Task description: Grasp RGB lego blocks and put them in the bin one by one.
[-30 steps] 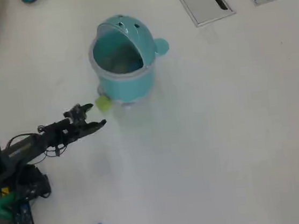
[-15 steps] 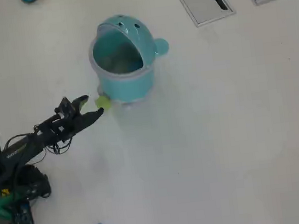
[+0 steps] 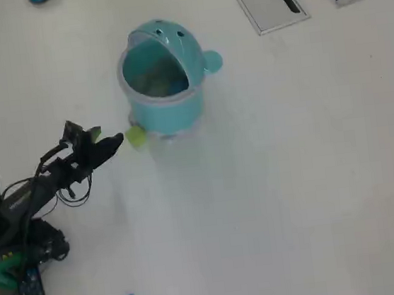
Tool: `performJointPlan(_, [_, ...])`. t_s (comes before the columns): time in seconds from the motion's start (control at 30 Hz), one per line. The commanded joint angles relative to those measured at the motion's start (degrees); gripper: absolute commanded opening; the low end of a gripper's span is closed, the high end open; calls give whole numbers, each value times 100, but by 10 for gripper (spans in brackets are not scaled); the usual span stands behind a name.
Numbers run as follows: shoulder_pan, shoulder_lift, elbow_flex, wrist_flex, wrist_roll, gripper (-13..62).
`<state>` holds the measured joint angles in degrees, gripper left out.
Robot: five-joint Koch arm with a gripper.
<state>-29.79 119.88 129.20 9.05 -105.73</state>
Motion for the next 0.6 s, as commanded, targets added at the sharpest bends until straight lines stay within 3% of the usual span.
performJointPlan(0.0, [-211, 141, -211, -439, 123, 351])
performJointPlan(0.4, [-738, 26, 272, -431, 176, 356])
performJointPlan(0.57, [-475, -668, 149, -659, 202, 352])
